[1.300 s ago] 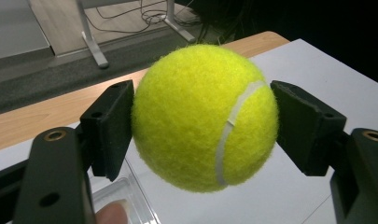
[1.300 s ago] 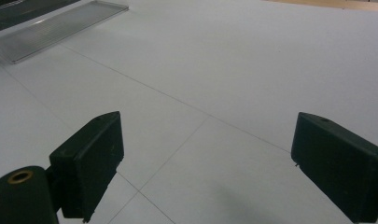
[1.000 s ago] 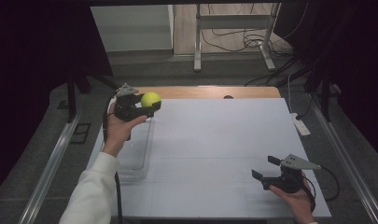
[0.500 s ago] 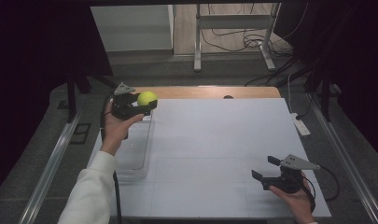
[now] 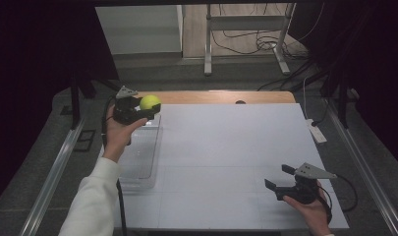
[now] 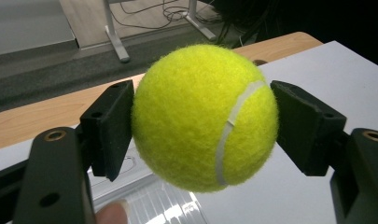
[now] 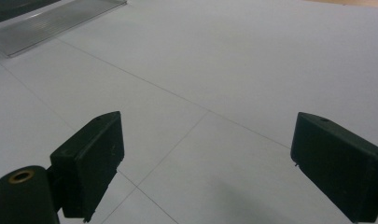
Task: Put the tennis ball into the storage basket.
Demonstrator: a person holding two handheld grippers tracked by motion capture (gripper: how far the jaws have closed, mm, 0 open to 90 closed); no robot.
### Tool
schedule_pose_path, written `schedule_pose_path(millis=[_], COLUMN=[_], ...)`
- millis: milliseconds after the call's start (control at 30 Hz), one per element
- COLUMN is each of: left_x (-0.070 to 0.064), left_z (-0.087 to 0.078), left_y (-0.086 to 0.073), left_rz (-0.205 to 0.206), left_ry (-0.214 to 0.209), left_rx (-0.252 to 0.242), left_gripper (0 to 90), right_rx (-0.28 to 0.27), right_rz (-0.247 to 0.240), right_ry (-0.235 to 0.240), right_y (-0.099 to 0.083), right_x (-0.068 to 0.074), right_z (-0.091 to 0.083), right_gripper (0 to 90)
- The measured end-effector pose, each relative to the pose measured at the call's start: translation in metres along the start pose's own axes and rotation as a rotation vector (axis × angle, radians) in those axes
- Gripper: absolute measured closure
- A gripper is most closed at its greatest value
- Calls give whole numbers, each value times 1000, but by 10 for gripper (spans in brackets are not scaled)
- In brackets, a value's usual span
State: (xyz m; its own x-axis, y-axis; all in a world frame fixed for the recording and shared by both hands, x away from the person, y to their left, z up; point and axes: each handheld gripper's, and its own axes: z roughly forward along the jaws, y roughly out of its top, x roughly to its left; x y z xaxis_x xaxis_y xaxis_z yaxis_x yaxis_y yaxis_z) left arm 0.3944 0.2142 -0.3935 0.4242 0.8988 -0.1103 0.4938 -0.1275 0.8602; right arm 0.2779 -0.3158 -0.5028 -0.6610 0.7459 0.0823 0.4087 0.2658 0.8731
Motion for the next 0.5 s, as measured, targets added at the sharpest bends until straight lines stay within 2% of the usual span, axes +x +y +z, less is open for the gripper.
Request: schedule_pose_path(millis=[500], left_x=[17], left_z=[4], left_y=[-4], left_rz=[-29], left_ry=[36], left_rx=[9], left_gripper=[265], right_rx=[9], right_rz=[-1], right_ry=[-5], right_y=[-1], right_x=[-1], right_z=[0], right_gripper=[97])
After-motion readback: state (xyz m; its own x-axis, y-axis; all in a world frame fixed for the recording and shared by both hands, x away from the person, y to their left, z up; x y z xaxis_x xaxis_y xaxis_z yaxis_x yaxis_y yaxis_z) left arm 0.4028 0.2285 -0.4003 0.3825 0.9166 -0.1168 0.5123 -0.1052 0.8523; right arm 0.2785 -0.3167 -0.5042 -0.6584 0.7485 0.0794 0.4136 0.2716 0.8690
